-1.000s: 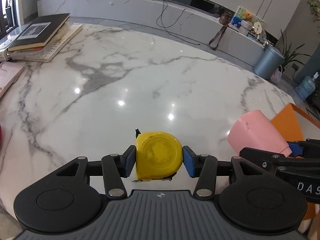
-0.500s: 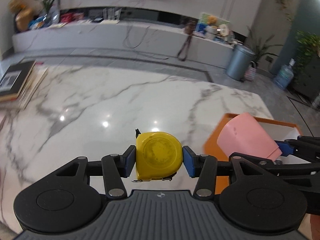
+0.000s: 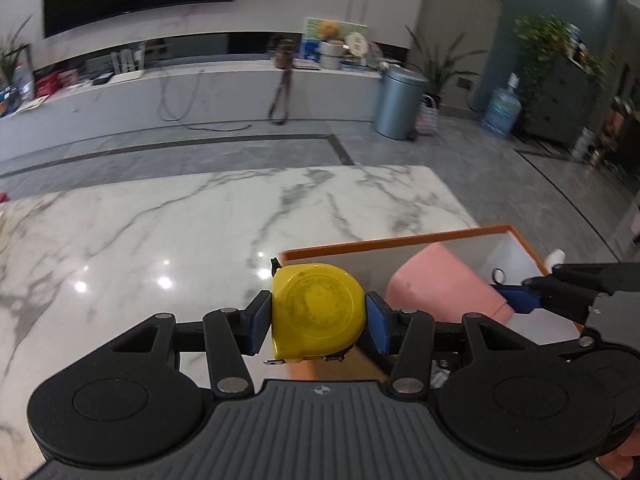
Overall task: Organize rigid objects
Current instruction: 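Lift and carry the tape measure and pink cup over the orange box, then lower the tape measure and pink cup into the box and open both tools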
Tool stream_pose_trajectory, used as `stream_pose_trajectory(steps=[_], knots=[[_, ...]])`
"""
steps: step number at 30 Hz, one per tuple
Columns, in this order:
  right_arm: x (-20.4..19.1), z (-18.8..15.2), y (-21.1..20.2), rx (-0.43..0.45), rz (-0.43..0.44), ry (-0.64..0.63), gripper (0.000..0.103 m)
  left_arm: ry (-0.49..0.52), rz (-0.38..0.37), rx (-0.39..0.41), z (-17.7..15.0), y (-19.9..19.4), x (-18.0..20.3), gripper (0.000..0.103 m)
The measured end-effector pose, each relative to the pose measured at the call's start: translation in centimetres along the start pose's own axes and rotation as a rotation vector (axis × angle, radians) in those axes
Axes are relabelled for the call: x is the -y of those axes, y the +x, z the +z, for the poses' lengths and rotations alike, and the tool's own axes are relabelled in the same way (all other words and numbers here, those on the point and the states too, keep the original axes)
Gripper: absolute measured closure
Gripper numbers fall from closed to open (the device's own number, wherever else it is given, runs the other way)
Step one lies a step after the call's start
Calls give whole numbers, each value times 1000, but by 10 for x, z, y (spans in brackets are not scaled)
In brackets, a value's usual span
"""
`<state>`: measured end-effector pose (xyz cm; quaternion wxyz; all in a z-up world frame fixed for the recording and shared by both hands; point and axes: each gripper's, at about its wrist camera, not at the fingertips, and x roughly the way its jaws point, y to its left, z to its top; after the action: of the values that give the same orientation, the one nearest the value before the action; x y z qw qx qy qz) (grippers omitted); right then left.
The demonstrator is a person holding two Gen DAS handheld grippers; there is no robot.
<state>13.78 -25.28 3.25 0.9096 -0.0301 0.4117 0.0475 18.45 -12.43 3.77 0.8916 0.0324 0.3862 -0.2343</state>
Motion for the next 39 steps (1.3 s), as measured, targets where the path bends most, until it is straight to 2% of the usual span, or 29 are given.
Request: stream_pose_trajectory(steps=[11,20,32,39], knots=[[54,2,28,-75,-27,-14,48,57,-35,-60,6,37,28,46],[92,-14,56,-142,-147,9,48,87,-15,-99,3,57,31,46],[107,-31,84,-196,-200,-6,47,125,8,-127,-1,77,37,46],[103,-31,90,-190,-223,-59,47,142,25,-138,-5,83,37,46]])
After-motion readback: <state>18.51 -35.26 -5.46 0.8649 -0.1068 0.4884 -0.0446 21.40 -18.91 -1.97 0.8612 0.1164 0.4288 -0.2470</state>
